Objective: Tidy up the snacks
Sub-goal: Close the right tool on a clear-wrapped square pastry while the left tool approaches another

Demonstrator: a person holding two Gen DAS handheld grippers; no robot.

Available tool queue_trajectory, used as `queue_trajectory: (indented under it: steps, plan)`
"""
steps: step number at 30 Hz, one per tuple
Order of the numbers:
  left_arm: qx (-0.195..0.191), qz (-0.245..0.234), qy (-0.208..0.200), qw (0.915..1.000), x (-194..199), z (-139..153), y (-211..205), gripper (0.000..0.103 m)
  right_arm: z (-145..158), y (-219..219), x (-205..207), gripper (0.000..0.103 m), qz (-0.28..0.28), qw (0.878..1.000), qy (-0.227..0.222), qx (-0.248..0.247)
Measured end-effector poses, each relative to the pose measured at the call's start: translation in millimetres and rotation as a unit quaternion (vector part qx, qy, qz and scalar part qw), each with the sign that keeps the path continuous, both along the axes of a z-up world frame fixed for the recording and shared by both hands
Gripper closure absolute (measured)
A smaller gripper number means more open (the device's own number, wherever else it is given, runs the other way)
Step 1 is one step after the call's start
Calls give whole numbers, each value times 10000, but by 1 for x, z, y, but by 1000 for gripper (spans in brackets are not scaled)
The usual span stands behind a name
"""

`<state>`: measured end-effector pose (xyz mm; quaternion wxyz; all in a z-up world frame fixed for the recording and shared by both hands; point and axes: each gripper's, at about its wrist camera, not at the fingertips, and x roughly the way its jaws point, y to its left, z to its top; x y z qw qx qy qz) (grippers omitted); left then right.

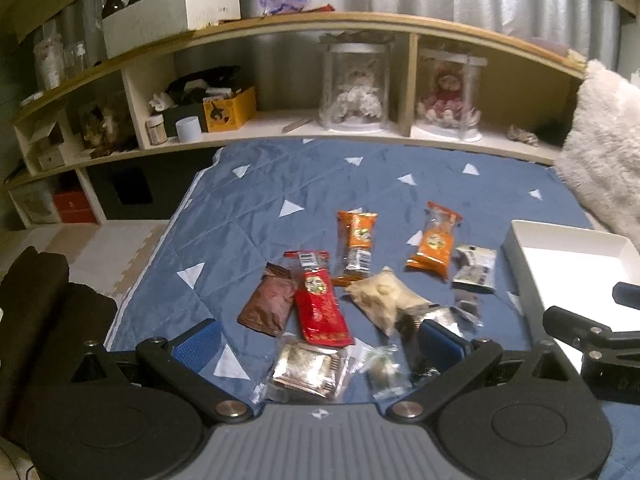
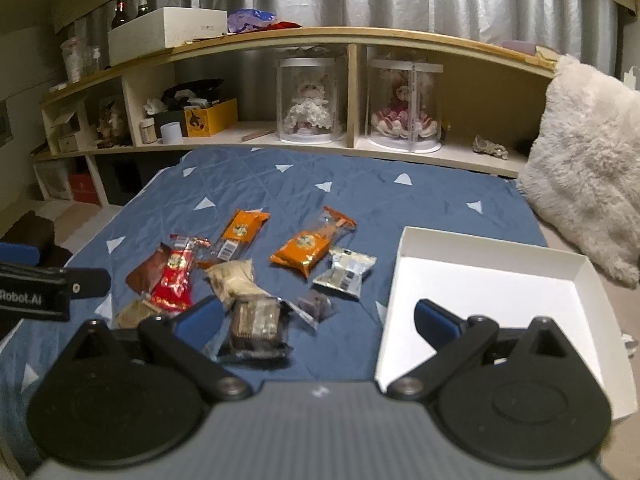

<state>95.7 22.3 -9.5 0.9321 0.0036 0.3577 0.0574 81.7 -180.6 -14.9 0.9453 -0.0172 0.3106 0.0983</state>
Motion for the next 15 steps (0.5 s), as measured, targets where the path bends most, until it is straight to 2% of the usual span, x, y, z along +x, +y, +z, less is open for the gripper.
queue_trajectory:
  steps: [8, 15]
  plan:
    - [54, 49, 443, 9990, 34, -18, 13, 0, -16, 18, 41, 1, -29, 9996, 196, 224]
    - [84, 141, 803, 9966, 59, -35, 29, 0, -43, 30, 71, 1, -8, 9985, 469, 275]
